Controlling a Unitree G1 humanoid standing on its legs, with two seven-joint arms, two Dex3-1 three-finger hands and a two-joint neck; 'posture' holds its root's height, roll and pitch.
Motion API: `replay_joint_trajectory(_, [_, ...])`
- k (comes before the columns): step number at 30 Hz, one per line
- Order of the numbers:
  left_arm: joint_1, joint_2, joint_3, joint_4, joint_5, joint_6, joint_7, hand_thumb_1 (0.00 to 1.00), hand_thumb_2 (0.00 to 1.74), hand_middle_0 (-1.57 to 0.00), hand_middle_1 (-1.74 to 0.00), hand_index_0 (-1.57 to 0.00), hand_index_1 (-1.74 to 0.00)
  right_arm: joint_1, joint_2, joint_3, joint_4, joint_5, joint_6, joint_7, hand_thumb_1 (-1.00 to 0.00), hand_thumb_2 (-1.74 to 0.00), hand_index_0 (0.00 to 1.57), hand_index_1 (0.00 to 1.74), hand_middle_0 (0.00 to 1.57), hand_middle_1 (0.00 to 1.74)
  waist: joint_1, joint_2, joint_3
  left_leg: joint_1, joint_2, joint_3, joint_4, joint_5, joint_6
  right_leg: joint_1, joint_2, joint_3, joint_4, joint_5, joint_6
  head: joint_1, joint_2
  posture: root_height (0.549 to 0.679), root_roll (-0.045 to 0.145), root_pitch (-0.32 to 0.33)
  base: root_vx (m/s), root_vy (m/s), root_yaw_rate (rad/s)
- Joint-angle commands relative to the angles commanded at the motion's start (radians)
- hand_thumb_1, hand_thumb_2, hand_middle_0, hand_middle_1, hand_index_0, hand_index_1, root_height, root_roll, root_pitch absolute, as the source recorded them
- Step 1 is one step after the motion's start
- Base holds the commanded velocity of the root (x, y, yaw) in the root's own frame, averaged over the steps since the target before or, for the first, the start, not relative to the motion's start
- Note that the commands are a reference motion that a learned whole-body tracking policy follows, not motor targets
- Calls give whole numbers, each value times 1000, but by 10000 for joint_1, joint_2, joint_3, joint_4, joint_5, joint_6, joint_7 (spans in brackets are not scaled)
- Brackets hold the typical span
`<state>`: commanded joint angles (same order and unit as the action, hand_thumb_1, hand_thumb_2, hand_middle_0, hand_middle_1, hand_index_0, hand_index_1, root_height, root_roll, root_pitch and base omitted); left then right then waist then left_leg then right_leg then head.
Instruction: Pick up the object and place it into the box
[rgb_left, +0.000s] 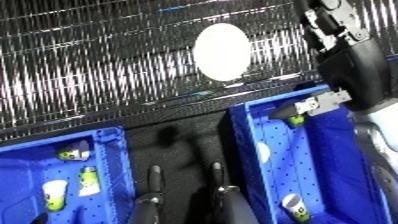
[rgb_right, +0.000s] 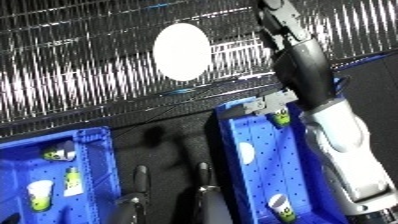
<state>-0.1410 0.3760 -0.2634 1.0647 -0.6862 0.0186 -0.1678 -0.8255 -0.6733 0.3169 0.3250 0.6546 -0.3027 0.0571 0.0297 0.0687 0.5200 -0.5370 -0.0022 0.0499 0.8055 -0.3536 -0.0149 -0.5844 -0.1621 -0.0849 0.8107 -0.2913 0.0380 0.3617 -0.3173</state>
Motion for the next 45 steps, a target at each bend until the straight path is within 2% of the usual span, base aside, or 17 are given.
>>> replay_joint_trajectory(7, [103, 66, -170, -333, -52, 69, 13, 0, 0, 0, 0, 0, 0, -495, -324, 249, 638, 64, 184, 171, 0, 0, 0, 0, 0, 0, 79, 163, 0, -403, -53, 16, 336, -114, 70, -445, -5, 28, 330, -83, -67, 434, 562, 625, 79, 91, 22, 4, 15])
replay_joint_trajectory(10, [159, 93, -238, -487, -76, 70, 10, 0, 0, 0, 0, 0, 0, -717, -390, 399, 944, 89, 269, 300, 0, 0, 0, 0, 0, 0, 127, 242, 0, -574, -68, 22, 482, -170, 107, -647, -13, 31, 497, -128, -101, 659, 1076, 622, 79, 99, 18, 8, 6])
replay_joint_trajectory(15, [241, 128, -320, -735, -84, 109, -7, 0, 0, 0, 0, 0, 0, -1107, -433, 641, 1418, 157, 367, 453, 0, 0, 0, 0, 0, 0, 229, 359, 0, -899, -76, 38, 771, -283, 189, -999, -37, 24, 851, -253, -165, 965, 2298, 617, 78, 111, 15, 10, 9])
replay_joint_trajectory(19, [297, 152, -388, -960, -105, 182, 38, 0, 0, 0, 0, 0, 0, -1428, -468, 817, 1640, 224, 412, 436, 0, 0, 0, 0, 0, 0, 312, 439, 0, -1161, -96, 43, 918, -315, 242, -1289, -34, 18, 1090, -321, -193, 1153, 2810, 613, 76, 123, -5, 15, 19])
replay_joint_trajectory(27, [353, 191, -612, -1294, -160, 250, 90, 0, 0, 0, 0, 0, 0, -2270, -518, 1143, 2349, 375, 450, 581, 0, 0, 0, 0, 0, 0, 531, 615, 0, -1583, -159, -7, 1099, -313, 247, -1675, -104, -34, 1299, -331, -187, 1491, 2910, 609, 73, 144, -20, 13, 38])
replay_joint_trajectory(33, [340, 165, -784, -1483, -297, 214, 155, 0, 0, 0, 0, 0, 0, -2782, -394, 1459, 2665, 414, 608, 736, 0, 0, 0, 0, 0, 0, 646, 749, 0, -1752, -201, -17, 1088, -291, 272, -1892, -143, -45, 1331, -314, -191, 1576, 2915, 607, 74, 159, -23, 29, 27])
replay_joint_trajectory(45, [218, -66, -1091, -1629, -414, 251, 328, 0, 0, 0, 0, 0, 0, -3289, 443, 2005, 2815, 513, 1037, 1146, 0, 0, 0, 0, 0, 0, 822, 924, 0, -1813, -270, -42, 800, -113, 261, -2009, -176, -63, 1165, -223, -189, 1810, 2842, 609, 78, 174, -23, 13, 28])
